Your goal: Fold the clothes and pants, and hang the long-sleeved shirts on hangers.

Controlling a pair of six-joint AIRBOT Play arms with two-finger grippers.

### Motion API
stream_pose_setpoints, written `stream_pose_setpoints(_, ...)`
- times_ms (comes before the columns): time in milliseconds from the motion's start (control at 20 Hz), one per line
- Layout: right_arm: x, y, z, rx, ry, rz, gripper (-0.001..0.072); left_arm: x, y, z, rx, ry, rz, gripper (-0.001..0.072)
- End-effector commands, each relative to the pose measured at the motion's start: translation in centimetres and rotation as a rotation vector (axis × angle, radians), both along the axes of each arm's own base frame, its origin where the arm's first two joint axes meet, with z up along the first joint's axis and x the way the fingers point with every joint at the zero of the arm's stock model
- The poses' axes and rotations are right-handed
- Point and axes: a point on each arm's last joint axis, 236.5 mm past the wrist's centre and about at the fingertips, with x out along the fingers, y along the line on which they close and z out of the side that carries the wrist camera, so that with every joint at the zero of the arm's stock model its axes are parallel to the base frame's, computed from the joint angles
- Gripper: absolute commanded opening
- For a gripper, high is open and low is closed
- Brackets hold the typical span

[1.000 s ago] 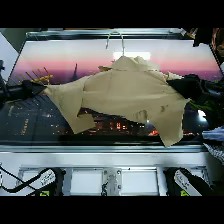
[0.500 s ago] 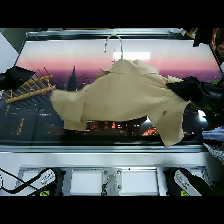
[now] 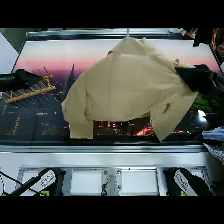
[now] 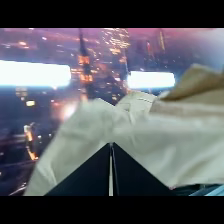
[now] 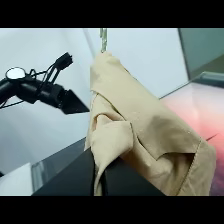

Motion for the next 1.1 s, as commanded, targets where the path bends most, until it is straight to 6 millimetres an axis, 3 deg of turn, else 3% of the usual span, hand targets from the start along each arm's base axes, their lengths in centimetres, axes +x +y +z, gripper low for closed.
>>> stream_pose_setpoints(0, 1.6, -2.3, 3.6, -0.021, -0.132, -0.274, 0.0009, -0.5, -3.3, 1.5, 0.026, -0.07, -0.043, 0.0012)
stream_pose_setpoints(100, 1.7, -3.8, 5.7, -0.041, -0.209, -0.421, 0.0008, -1.0, -5.1, 2.7, 0.037, -0.111, -0.074, 0.0012)
stream_pose_setpoints(200, 2.1, -6.5, 7.3, -0.043, -0.234, -0.597, 0.0008, -1.5, -6.7, 3.7, 0.044, -0.147, -0.102, 0.0012)
stream_pose_setpoints(450, 1.8, -16.1, 8.9, -0.102, -0.242, -1.061, 0.0008, -2.6, -9.8, 4.4, 0.043, -0.17, -0.178, 0.0012)
stream_pose_setpoints(750, -2.3, -27.1, 10.9, -0.189, -0.29, -1.538, 0.0008, -2.9, -11.4, 4.5, 0.045, -0.179, -0.214, 0.0012)
stream_pose_setpoints(1050, -6.8, -35.6, 13.8, -0.196, -0.318, -1.847, 0.0009, -2.9, -11.4, 4.5, 0.045, -0.179, -0.214, 0.0013)
